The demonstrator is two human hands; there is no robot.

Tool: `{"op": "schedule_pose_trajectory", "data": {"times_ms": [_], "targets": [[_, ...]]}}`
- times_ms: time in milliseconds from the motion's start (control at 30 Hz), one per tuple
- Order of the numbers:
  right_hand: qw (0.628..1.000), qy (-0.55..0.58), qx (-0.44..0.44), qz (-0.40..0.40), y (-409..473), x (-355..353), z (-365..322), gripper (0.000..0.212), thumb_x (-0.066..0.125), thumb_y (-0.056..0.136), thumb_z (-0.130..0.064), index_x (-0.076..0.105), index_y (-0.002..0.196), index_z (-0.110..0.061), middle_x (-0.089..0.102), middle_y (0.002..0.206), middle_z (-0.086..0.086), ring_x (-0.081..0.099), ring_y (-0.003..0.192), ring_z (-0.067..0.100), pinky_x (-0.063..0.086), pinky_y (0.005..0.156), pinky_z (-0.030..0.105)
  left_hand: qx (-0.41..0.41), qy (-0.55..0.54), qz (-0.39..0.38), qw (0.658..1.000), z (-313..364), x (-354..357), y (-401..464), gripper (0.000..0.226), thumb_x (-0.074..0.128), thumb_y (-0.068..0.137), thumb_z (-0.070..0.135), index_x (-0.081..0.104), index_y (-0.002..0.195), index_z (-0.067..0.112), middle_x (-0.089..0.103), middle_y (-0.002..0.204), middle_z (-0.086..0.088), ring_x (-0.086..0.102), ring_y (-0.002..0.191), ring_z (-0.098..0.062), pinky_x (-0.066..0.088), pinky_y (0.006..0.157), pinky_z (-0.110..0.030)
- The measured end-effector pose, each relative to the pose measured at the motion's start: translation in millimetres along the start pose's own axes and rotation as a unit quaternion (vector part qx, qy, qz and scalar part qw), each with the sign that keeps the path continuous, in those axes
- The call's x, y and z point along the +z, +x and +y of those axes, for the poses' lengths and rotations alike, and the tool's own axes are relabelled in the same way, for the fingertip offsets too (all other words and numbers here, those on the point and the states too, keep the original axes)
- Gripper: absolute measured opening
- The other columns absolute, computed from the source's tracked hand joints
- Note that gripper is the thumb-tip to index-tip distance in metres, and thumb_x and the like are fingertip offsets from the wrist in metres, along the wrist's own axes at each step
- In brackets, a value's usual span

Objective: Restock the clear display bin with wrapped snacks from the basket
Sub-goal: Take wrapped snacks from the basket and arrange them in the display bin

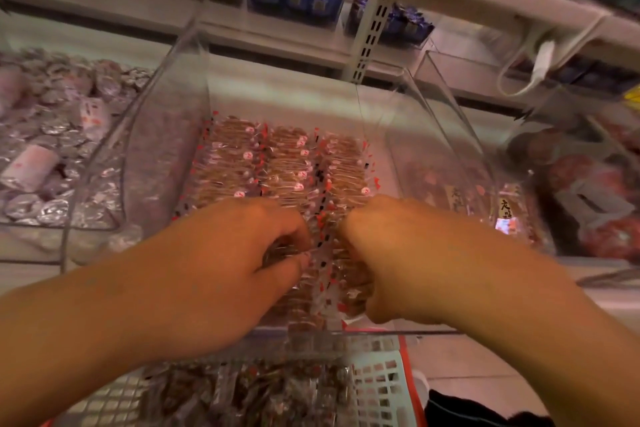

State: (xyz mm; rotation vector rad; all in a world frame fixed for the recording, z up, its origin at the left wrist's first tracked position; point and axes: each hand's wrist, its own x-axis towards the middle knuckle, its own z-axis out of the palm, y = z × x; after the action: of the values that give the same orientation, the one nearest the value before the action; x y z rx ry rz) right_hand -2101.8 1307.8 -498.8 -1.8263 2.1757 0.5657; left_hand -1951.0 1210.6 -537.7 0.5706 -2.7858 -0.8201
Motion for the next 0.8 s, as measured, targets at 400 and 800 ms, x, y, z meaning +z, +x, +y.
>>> {"op": "schedule_pose_trajectory", "data": {"times_ms": [400, 800], "targets": [[0.999, 0.015, -0.005, 0.027, 9, -1, -4, 0.048, 0.091, 0.060, -0.032, 0.056, 0.092, -0.027, 0.058, 0.091, -0.002, 0.058, 0.075, 0.021, 0.039, 0.052, 0.028, 0.015, 0.023, 0.010, 1.000, 2, -2, 0, 0.031, 0.043, 0.088, 0.046, 0.063, 0.102, 0.027, 0.061, 0.096, 0.012, 0.057, 0.093, -0.011, 0.046, 0.086, -0.031], [0.963, 0.130, -0.054, 0.229, -33, -24, 4, 0.007, 0.074, 0.086, -0.020, 0.073, 0.082, -0.026, 0.064, 0.076, -0.012, 0.058, 0.067, 0.000, 0.051, 0.068, 0.026, 0.134, 0.032, 0.128, 0.982, 16, -27, -20, 0.012, 0.058, 0.084, 0.032, 0.065, 0.076, 0.026, 0.054, 0.062, 0.017, 0.051, 0.058, -0.003, 0.042, 0.056, -0.024]]}}
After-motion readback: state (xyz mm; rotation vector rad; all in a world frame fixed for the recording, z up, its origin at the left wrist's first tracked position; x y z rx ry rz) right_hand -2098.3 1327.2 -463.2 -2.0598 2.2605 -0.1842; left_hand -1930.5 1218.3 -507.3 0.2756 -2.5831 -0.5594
